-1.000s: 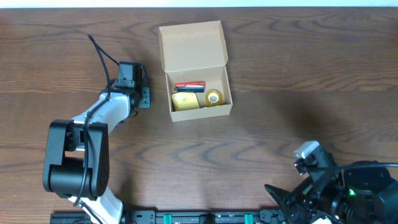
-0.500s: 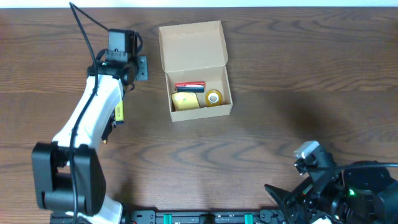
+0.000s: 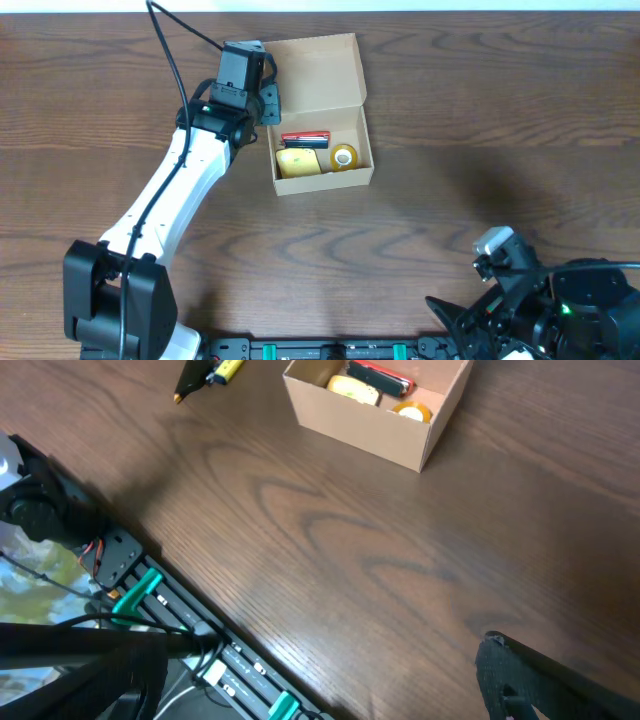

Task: Pack container
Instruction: 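Lift the staples box and carry it right over the cardboard box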

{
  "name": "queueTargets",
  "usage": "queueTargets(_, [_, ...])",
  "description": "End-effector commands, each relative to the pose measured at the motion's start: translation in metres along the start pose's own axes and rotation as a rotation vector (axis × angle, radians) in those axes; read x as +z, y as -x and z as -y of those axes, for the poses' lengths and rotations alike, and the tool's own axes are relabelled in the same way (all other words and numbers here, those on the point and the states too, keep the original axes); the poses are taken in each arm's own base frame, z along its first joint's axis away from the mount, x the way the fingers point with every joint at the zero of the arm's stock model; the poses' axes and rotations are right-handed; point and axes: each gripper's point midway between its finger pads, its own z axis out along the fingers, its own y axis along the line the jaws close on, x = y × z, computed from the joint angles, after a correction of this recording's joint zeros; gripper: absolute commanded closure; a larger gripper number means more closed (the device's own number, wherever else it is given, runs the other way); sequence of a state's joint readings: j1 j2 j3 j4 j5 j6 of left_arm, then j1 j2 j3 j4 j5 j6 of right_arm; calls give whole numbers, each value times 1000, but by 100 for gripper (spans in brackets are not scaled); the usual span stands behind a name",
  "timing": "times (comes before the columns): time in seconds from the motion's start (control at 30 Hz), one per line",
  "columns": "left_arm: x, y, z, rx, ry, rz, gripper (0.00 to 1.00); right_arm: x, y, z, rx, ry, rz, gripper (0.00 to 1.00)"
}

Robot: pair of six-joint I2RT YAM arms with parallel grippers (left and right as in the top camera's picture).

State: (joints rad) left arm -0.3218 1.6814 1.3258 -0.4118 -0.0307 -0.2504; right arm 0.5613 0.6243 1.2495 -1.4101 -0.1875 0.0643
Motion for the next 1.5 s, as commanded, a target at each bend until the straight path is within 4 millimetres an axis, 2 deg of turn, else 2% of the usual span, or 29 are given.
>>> queueTargets(0.0, [-3,3,16,-4,-23,16,94,0,0,-1,9,8,-2,1])
queueTargets(0.17, [-7,-7,43,43,-64,8,95,0,0,-1,9,8,-2,1])
queueTargets(0.6, [-16,-29,98,131,-189,-25,94,0,0,-1,9,8,-2,1])
queueTargets(0.8, [-16,-38,97,124,-180,-61,94,0,0,-1,9,8,-2,1])
queueTargets(0.97, [-16,-39,95,169,-174,-57,94,0,0,-1,9,8,-2,1])
queueTargets(1.13, [0,-48,95,169,-165,-91,94,0,0,-1,9,8,-2,1])
queueTargets(1.2, [5,-53,100,164,-190,-107,94,0,0,-1,9,8,-2,1])
queueTargets(1.47, [12,-53,105,-222,-171,-133,94,0,0,-1,9,8,-2,1])
